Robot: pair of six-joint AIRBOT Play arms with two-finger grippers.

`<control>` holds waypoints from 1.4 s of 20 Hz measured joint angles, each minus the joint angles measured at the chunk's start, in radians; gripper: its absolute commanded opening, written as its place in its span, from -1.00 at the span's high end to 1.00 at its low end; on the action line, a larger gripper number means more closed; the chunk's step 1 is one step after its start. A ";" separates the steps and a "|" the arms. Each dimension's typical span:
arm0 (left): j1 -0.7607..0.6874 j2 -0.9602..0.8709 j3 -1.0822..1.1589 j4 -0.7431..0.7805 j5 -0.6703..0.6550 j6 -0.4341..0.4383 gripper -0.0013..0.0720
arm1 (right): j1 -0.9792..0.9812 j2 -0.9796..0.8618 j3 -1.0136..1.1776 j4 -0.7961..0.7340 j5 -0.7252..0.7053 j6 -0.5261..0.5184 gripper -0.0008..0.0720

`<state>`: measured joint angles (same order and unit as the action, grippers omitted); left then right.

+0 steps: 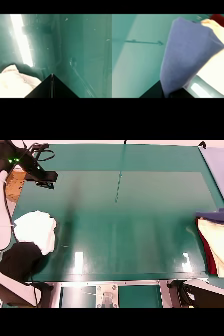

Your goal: Fold the shirts.

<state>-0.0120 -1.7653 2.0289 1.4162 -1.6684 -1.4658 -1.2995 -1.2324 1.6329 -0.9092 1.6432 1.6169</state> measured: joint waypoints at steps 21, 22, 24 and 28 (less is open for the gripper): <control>0.000 0.000 0.000 -0.090 0.003 0.001 0.91 | -0.002 0.010 -0.433 -0.611 -0.048 0.112 -0.56; 0.000 0.000 0.000 -0.093 0.002 0.002 0.91 | -0.002 0.010 -0.408 -0.588 -0.025 0.120 -0.56; 0.000 0.000 0.000 -0.098 -0.003 0.004 0.91 | 0.005 0.010 -0.350 -0.541 0.032 0.140 -0.54; 0.000 0.002 0.000 -0.131 -0.039 0.005 0.91 | 0.079 0.018 -0.267 -0.426 0.100 0.167 0.93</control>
<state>-0.0120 -1.7630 2.0285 1.2850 -1.7069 -1.4609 -1.2205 -1.2144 1.3655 -1.3350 1.7435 1.7844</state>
